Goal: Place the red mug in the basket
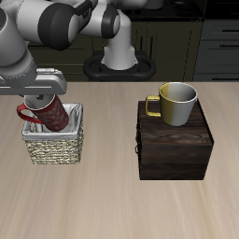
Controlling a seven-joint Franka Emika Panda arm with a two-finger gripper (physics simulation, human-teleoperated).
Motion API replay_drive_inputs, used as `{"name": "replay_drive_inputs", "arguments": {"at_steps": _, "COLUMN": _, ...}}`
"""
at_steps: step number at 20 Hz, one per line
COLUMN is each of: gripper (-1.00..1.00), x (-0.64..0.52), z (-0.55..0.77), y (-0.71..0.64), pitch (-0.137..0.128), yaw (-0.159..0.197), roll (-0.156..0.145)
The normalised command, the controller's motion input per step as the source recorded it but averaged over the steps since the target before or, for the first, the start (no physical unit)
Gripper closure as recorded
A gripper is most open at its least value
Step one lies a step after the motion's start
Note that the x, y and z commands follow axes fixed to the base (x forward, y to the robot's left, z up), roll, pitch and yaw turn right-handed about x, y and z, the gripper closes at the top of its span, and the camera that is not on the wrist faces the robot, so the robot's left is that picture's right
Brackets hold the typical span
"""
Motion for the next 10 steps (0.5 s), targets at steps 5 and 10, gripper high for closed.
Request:
{"name": "replay_drive_inputs", "arguments": {"at_steps": 5, "gripper": -1.00, "x": 0.02, "z": -0.01, "y": 0.02, "pitch": 0.009, "yaw": -0.005, "roll": 0.012}}
{"name": "replay_drive_inputs", "arguments": {"at_steps": 10, "gripper": -1.00, "x": 0.01, "z": 0.06, "y": 0.03, "pitch": -0.007, "yaw": -0.004, "roll": -0.001}}
